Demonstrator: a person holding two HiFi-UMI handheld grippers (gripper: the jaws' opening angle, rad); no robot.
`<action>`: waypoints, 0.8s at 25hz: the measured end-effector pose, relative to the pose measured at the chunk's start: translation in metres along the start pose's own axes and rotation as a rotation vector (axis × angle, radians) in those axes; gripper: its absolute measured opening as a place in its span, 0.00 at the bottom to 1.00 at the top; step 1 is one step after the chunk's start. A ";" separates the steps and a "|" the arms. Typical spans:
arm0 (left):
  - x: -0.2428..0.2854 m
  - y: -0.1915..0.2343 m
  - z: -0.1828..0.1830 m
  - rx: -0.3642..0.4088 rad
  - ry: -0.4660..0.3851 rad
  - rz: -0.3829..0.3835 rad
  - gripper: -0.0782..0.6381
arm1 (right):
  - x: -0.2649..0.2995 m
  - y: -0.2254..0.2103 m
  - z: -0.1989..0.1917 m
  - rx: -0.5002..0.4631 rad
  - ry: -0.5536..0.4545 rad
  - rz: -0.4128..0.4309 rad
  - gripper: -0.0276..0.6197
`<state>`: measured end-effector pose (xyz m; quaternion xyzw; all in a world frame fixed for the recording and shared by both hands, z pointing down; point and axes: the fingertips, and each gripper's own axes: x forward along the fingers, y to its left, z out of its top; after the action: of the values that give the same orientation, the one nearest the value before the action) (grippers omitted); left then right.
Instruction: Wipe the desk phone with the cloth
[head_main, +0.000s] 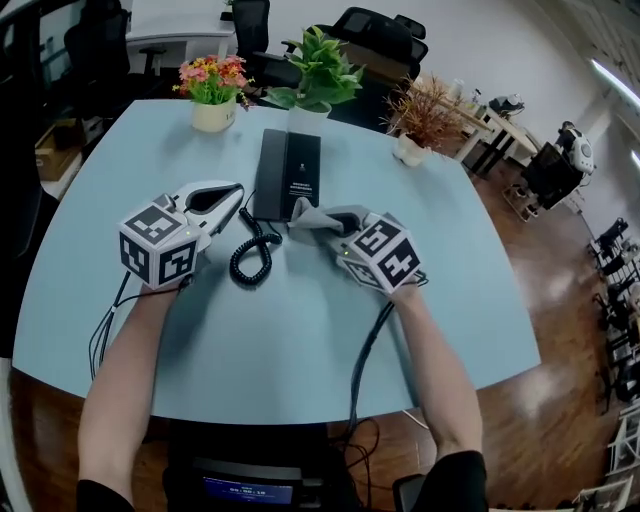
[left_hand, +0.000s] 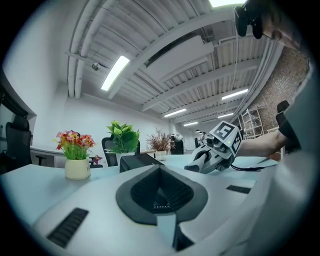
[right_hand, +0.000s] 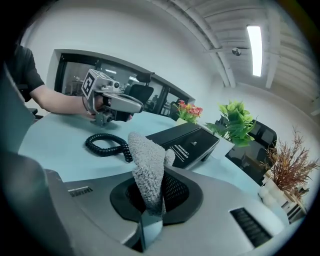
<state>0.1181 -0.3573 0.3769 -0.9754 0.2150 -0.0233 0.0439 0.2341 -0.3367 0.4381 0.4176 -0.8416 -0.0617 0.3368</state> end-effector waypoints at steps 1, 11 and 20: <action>-0.001 -0.005 0.000 0.011 0.005 -0.004 0.10 | -0.008 0.005 0.002 0.012 -0.017 0.000 0.03; -0.026 -0.053 0.045 -0.014 -0.090 -0.133 0.10 | -0.155 0.038 0.077 0.244 -0.493 -0.111 0.03; -0.092 -0.148 0.091 -0.041 -0.157 -0.230 0.10 | -0.276 0.088 0.094 0.368 -0.794 -0.192 0.03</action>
<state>0.1029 -0.1777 0.2979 -0.9931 0.0982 0.0527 0.0377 0.2355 -0.0913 0.2580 0.4908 -0.8601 -0.0974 -0.0994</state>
